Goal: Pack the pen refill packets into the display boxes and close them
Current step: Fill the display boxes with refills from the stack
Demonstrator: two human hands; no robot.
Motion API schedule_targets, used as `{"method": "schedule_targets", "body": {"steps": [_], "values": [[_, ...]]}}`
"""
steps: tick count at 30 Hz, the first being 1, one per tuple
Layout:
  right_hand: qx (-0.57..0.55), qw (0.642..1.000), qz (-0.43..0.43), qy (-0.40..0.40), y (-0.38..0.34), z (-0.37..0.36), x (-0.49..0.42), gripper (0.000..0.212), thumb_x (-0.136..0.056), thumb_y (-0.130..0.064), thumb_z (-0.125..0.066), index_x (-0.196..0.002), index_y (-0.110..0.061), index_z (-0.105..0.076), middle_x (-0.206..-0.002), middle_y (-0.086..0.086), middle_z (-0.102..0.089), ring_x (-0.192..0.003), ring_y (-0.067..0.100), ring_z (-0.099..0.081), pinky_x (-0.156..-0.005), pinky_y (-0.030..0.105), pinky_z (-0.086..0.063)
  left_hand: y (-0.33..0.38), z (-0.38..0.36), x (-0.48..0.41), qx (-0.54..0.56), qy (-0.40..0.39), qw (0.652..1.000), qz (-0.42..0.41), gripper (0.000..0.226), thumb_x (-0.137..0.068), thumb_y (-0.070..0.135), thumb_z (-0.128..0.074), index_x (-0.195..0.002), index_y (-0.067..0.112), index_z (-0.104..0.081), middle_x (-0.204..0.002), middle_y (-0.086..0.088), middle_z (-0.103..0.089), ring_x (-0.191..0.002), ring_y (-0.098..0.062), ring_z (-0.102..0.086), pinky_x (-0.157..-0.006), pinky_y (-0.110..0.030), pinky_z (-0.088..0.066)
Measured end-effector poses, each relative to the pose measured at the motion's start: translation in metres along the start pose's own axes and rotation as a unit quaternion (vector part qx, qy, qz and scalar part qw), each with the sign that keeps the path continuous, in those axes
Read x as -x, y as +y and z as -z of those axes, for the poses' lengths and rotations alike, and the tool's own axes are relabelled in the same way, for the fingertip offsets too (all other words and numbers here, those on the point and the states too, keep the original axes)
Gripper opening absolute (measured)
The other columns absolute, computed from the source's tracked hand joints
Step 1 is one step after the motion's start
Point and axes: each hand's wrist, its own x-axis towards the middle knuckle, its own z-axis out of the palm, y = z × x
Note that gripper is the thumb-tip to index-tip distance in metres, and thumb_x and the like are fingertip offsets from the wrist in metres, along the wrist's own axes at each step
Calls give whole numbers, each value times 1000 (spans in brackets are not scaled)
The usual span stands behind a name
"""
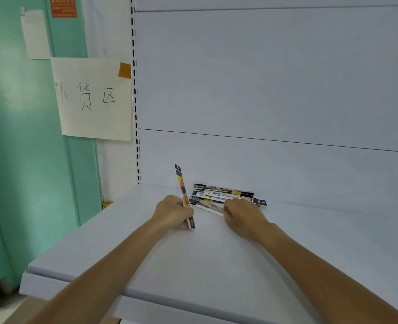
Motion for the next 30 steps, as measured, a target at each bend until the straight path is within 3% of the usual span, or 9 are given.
{"method": "schedule_targets", "body": {"steps": [5, 10, 14, 17, 19, 21, 24, 27, 30], "values": [[24, 999, -17, 16, -6, 10, 2, 14, -91, -10, -39, -99, -9, -50, -106, 10, -60, -96, 29, -55, -69, 32, -36, 4, -3, 9, 88, -51, 995, 14, 14, -82, -1, -62, -69, 3, -55, -88, -19, -68, -68, -24, -71, -65, -29, -60], [-256, 961, -56, 91, -33, 13, 4, 16, -98, -20, -37, -89, -8, -42, -86, 8, -54, -79, 27, -59, -61, 35, -42, 6, -15, 16, 40, -73, 996, -27, 7, -82, 12, -68, -86, 9, -63, -83, -8, -67, -68, -14, -66, -53, -18, -53], [-335, 939, -3, 76, -49, 14, 11, 34, -90, -32, -52, -74, -2, -46, -67, 6, -47, -61, 19, -47, -55, 32, -39, 7, -17, 19, -79, -127, 981, -122, 9, -83, 22, -61, -89, 29, -63, -79, -2, -69, -72, -11, -62, -57, -19, -42], [-239, 968, 16, 72, -32, 14, 17, 27, -88, -31, -58, -77, -8, -49, -75, 1, -42, -69, 16, -41, -57, 26, -27, 5, -3, 24, -171, -127, 966, -143, 30, -84, 38, -63, -112, 32, -60, -74, 7, -62, -71, -3, -58, -65, -12, -43], [-142, 988, 37, 45, -20, 12, 22, 19, -87, -28, -58, -90, -12, -48, -90, -2, -39, -80, 18, -42, -64, 27, -29, 8, 8, 29, -289, 3, 938, -189, 39, -83, 40, -63, -119, 29, -55, -95, 9, -63, -98, -10, -57, -81, -21, -41], [-80, 994, 65, 27, -16, 15, 30, 19, -85, -25, -58, -92, -16, -42, -95, -4, -36, -83, 18, -42, -68, 29, -33, 12, 14, 33, -419, 100, 850, -305, 53, -82, 41, -60, -130, 27, -42, -122, 7, -50, -121, -14, -41, -93, -25, -34], [-31, 992, 120, 24, -25, 27, 38, 14, -86, -18, -51, -98, -14, -48, -100, 0, -47, -88, 21, -49, -70, 33, -39, 12, 4, 31, -544, 54, 745, -382, 74, -80, 41, -59, -142, 21, -23, -141, -1, -32, -134, -21, -26, -110, -33, -19], [-17, 989, 136, 56, -35, 44, 47, 23, -85, -23, -54, -107, -16, -53, -105, -2, -59, -95, 19, -54, -67, 29, -34, 11, -7, 25, -560, 40, 757, -334, 37, -91, 29, -44, -126, 18, -41, -122, -5, -56, -111, -26, -53, -87, -31, -36], [-39, 994, 86, 51, -25, 55, 56, 46, -79, -53, -62, -116, -26, -52, -103, -16, -56, -89, 9, -48, -72, 26, -33, 14, -15, 24, -542, 63, 782, -303, 23, -95, 24, -38, -115, 16, -46, -113, -6, -59, -102, -29, -57, -70, -31, -33]]}}
